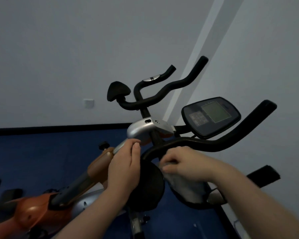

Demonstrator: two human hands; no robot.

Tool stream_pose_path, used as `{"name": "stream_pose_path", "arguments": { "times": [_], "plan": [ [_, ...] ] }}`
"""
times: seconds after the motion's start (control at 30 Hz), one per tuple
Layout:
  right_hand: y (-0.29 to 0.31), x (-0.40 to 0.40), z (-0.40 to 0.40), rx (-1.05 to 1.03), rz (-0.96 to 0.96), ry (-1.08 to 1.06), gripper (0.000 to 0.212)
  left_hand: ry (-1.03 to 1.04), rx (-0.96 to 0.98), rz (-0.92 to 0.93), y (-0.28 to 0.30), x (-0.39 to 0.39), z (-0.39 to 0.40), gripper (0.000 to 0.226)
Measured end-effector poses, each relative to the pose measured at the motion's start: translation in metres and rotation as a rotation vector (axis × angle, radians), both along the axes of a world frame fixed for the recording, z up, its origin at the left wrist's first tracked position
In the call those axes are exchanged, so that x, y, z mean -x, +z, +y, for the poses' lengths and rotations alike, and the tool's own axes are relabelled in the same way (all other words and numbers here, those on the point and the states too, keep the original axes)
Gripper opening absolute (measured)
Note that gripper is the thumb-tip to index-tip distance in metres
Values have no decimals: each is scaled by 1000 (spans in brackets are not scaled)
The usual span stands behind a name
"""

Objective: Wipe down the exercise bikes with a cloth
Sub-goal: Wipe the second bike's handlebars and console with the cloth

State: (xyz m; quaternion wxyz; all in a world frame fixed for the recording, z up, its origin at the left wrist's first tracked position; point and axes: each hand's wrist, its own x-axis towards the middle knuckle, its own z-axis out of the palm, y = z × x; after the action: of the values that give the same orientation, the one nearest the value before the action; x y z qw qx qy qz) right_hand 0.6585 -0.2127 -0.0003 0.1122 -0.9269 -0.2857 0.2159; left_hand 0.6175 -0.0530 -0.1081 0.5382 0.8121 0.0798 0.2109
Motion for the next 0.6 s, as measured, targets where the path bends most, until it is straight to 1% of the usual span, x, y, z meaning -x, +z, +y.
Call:
{"name": "stream_pose_path", "arguments": {
  "times": [0.03, 0.1, 0.2, 0.27, 0.4, 0.5, 0.6],
  "plan": [
    [7, 1, -10, 40, -25, -9, 15, 2, -5, -2, 1, 0, -1, 25],
    [23, 2, -29, 16, -159, -95, 14, 1, 2, 3, 3, 1, -1, 24],
    [40, -3, -43, -237, -355, -272, 15, -10, 36, 3, 6, 0, -1, 21],
    [39, -7, -38, -338, -455, -334, 17, -50, 64, 0, 10, -1, 0, 21],
    [15, -23, -6, -327, -648, -332, 19, -127, 72, -37, 24, -18, 8, 28],
    [-4, -40, 21, -284, -654, -270, 19, -147, 26, -46, 30, -46, 21, 31],
    [-19, -54, 40, -248, -567, -191, 19, -156, 49, 7, 25, -72, 32, 31]
  ]
}}
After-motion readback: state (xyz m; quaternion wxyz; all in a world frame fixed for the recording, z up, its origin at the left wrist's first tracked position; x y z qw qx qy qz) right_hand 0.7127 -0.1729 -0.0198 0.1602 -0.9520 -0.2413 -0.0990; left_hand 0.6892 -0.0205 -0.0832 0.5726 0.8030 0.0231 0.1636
